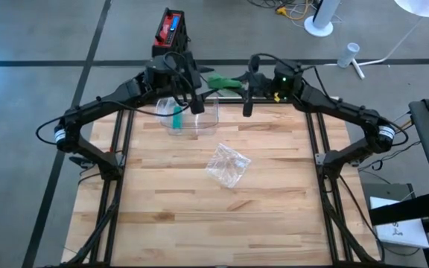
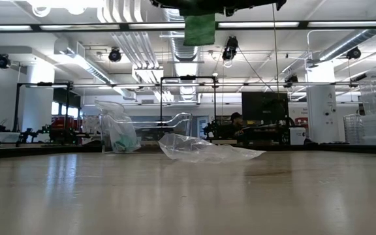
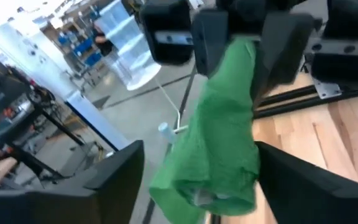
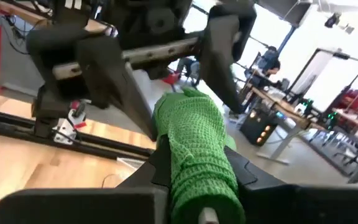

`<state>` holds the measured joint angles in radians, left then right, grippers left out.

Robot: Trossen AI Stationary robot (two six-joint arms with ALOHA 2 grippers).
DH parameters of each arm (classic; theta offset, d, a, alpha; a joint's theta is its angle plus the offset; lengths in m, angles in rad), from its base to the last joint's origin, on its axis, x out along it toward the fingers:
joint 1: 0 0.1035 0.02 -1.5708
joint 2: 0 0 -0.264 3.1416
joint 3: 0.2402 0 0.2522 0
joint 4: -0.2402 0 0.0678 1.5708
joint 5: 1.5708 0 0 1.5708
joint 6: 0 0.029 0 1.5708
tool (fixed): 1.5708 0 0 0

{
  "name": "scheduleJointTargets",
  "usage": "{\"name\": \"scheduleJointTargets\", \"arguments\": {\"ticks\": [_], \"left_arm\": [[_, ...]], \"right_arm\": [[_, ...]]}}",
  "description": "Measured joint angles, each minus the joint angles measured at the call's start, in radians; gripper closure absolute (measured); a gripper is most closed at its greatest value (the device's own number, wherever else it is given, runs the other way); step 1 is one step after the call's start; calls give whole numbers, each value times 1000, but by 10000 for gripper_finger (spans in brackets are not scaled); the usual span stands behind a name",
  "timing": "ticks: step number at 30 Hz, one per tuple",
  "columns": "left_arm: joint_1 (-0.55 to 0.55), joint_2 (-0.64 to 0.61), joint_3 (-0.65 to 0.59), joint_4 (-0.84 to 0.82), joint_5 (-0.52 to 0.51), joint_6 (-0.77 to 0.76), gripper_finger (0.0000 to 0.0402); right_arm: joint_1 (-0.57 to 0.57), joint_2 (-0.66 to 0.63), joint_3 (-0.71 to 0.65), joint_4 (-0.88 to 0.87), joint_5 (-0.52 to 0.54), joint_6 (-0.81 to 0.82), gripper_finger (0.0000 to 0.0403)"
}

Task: Roll bandage
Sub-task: Roll the green bandage

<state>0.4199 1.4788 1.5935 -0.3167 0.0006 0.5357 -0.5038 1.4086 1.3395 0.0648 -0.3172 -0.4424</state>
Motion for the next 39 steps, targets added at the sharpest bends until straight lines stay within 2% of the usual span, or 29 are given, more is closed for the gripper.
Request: {"name": "scheduleJointTargets", "arguments": {"ticks": [6,12,17,23,24,27,30,33,39], "left_arm": [[0,-2,14,0,10,132,81],[-3,16,14,-13,72,162,102],[-1,19,14,-28,75,154,177],[-2,19,14,-97,99,150,343],[-2,19,15,-113,113,140,357],[4,21,31,-178,170,117,357],[5,20,40,-204,179,114,348],[7,16,41,-203,178,116,342],[8,12,42,-187,166,196,353]], "right_arm": [[15,0,-49,74,7,-21,349],[32,1,-108,177,4,-18,349],[58,-2,-152,254,22,-62,349],[93,-9,-225,345,30,-133,349],[97,-12,-236,345,29,-147,345],[104,-14,-260,349,14,-135,310],[105,-14,-264,347,-4,-26,263],[105,-27,-256,340,-7,116,221],[93,-63,-255,364,-18,450,156]]}}
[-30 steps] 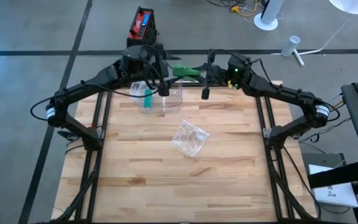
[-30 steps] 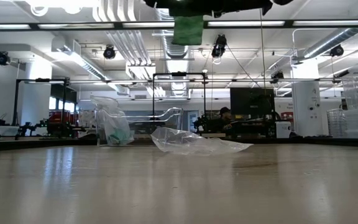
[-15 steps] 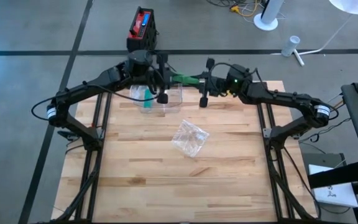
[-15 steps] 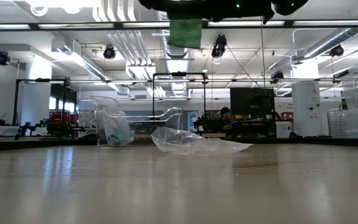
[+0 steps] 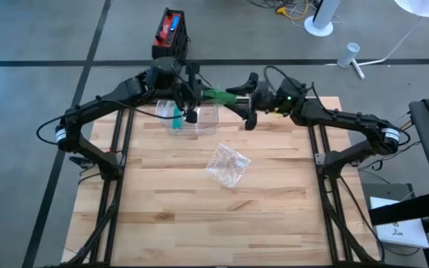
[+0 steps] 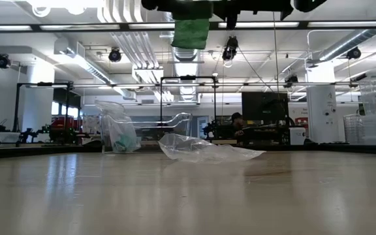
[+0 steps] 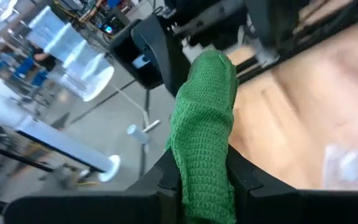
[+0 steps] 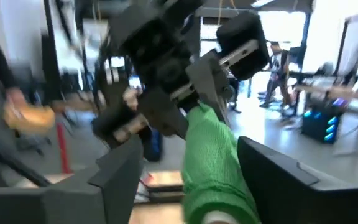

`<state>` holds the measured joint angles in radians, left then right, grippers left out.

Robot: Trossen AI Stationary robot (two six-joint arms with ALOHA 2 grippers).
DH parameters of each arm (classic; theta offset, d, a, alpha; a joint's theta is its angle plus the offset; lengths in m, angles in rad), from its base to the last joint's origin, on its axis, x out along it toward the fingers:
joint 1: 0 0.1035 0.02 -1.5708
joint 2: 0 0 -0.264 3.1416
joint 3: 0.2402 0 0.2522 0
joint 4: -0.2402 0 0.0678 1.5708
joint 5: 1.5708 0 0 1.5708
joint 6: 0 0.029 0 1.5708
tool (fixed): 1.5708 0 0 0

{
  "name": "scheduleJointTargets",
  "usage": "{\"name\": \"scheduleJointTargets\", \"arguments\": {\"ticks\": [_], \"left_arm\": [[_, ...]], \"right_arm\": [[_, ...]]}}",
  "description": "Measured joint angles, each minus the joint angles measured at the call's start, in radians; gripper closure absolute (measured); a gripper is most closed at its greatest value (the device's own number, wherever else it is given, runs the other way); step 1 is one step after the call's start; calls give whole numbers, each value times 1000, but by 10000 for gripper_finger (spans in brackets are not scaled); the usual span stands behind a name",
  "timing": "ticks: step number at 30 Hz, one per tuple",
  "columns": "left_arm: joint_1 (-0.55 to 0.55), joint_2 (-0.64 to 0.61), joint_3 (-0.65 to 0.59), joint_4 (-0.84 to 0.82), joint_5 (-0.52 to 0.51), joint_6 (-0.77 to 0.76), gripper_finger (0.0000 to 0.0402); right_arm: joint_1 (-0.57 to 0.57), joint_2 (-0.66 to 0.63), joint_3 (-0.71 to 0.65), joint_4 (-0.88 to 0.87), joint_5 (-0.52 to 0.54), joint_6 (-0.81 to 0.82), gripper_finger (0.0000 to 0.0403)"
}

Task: Roll bandage
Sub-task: Roll the green bandage

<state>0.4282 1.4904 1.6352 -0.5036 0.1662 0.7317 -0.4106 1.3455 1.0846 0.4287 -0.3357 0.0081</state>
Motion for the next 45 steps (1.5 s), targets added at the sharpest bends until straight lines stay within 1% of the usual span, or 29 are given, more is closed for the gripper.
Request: {"name": "scheduleJointTargets", "arguments": {"ticks": [4,7,10,13,19,24,29,33,38,41,44,45], "left_arm": [[-1,-1,0,0,-16,115,353],[-3,-1,0,-7,-11,190,353],[-4,-1,0,-12,-2,196,353],[-4,-1,0,-12,0,195,354],[-4,-1,0,-12,0,188,353],[-5,-1,0,-6,0,189,352],[-5,4,-2,14,0,210,352],[-5,14,-3,27,-3,227,351],[-5,18,-6,35,-32,249,345],[-7,17,-8,44,-85,247,332],[-8,17,-8,40,-148,187,311],[-6,17,-4,32,-151,163,303]], "right_arm": [[-25,-10,-28,74,16,240,130],[-32,-2,-52,145,38,348,123],[-27,17,-69,187,48,372,125],[-20,38,-74,193,74,381,133],[-19,72,-75,195,80,399,152],[-19,73,-75,213,70,488,172],[-19,74,-75,213,69,581,204],[-20,74,-75,212,70,587,243],[-21,74,-76,208,75,548,313],[-19,71,-76,195,79,460,347],[-16,56,-75,154,92,317,348],[-15,48,-74,133,94,253,348]]}}
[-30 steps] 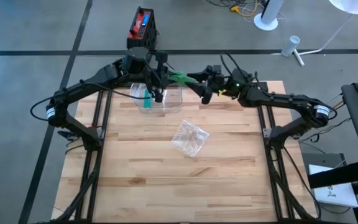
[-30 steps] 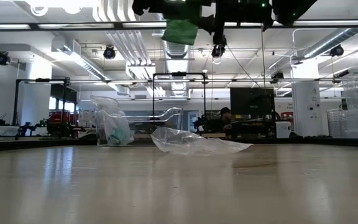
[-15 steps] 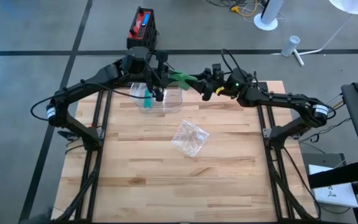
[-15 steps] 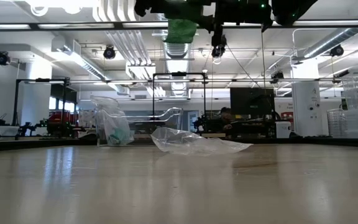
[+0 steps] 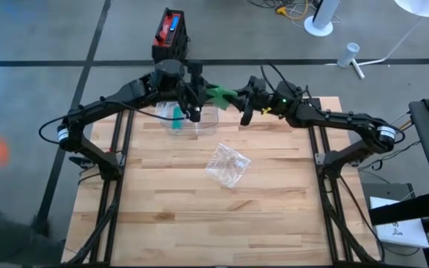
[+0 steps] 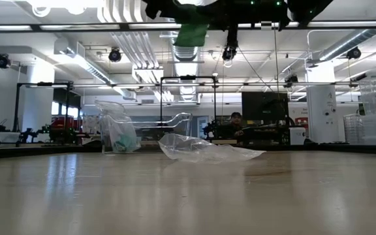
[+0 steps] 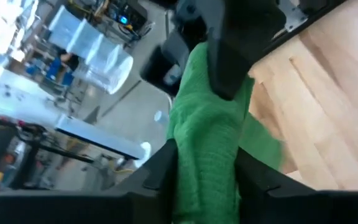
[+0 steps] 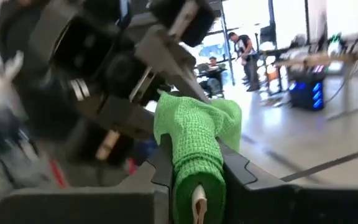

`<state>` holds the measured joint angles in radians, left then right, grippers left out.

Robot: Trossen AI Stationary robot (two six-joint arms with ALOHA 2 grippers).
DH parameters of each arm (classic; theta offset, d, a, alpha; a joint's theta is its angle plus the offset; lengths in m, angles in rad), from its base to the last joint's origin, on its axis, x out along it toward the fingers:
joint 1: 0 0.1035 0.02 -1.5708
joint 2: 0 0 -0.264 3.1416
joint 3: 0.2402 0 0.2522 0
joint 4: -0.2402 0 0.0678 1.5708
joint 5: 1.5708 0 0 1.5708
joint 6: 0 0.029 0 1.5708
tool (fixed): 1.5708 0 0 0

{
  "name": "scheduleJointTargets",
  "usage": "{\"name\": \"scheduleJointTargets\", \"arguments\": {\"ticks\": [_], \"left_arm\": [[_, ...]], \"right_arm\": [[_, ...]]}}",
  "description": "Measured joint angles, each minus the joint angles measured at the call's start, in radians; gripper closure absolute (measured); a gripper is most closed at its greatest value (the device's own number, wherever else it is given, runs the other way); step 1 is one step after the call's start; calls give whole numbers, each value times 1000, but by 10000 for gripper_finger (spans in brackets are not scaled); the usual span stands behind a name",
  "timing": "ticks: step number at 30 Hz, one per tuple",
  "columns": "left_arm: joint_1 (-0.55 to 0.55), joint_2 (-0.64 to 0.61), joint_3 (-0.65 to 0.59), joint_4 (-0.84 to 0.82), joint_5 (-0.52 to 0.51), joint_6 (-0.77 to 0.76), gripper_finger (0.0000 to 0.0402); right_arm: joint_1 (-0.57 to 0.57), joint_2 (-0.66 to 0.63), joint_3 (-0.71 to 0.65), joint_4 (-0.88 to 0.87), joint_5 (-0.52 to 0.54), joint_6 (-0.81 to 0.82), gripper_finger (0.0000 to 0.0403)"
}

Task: Roll bandage
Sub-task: Roll the green bandage

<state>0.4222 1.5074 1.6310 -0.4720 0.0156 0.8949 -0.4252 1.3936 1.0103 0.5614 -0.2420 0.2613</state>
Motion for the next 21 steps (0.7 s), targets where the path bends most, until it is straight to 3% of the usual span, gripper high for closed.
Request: {"name": "scheduleJointTargets", "arguments": {"ticks": [12,17,21], "left_arm": [[17,-2,38,-52,37,-230,175],[19,-2,76,-48,140,-198,124],[19,-2,60,-34,160,-106,101]], "right_arm": [[41,-72,1,-131,114,-630,349],[49,-88,2,-137,103,-730,349],[49,-93,2,-168,104,-768,349]]}}
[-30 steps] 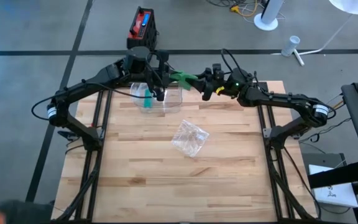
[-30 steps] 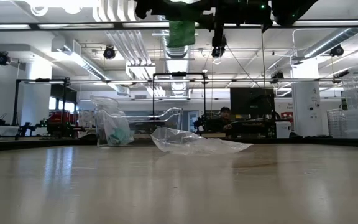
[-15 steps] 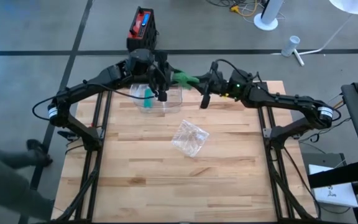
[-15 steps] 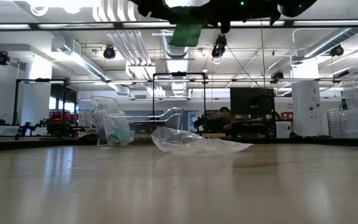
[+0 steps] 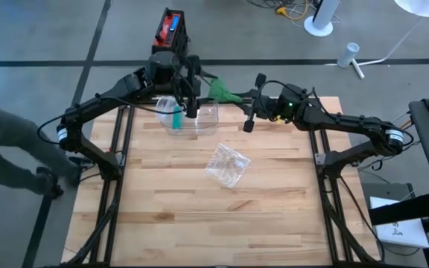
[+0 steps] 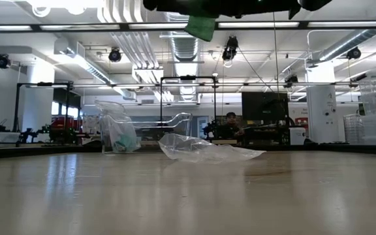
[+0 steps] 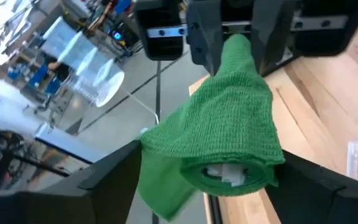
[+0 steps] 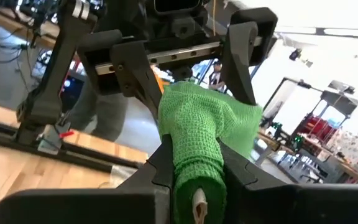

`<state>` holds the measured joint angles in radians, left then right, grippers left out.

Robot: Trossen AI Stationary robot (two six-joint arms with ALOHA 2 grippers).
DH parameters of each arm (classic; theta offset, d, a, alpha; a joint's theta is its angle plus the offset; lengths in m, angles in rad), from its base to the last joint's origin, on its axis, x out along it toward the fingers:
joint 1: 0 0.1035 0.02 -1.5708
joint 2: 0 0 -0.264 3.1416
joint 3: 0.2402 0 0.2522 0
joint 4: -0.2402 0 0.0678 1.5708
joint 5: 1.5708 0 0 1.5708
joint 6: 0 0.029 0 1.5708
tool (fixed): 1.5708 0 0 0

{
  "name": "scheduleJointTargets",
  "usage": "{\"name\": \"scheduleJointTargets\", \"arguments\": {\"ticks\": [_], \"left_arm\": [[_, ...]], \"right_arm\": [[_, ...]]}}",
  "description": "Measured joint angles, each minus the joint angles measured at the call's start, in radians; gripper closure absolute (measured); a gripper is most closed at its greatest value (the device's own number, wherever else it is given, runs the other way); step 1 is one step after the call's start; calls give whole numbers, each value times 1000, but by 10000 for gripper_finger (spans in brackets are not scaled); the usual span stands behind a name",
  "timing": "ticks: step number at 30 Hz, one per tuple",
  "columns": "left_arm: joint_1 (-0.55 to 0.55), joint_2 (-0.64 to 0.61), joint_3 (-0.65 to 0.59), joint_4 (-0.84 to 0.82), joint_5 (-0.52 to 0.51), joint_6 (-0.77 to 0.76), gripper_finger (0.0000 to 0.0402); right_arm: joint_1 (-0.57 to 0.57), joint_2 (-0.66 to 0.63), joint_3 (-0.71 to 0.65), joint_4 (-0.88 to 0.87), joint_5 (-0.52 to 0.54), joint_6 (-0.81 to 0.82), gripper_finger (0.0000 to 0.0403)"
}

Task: Roll bandage
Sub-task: Roll the green bandage

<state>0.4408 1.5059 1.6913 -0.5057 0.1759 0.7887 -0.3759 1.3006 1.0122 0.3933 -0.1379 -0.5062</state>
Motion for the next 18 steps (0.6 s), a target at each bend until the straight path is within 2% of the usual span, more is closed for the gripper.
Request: {"name": "scheduleJointTargets", "arguments": {"ticks": [4,8,10,12,16,18], "left_arm": [[-9,0,-18,4,-7,60,100],[-25,-5,-14,27,-96,78,111],[-31,-10,-14,23,-106,82,117],[-38,-10,-14,19,-84,85,122],[-54,0,-14,20,25,86,130],[-57,10,-15,27,34,69,133]], "right_arm": [[0,-1,-2,-30,31,21,349],[-4,-3,-6,-80,65,31,349],[-4,-7,-6,-89,64,33,351],[-3,-12,-5,-80,60,37,351],[-4,-13,-5,-85,62,30,351],[-3,-18,-5,-79,54,16,351]]}}
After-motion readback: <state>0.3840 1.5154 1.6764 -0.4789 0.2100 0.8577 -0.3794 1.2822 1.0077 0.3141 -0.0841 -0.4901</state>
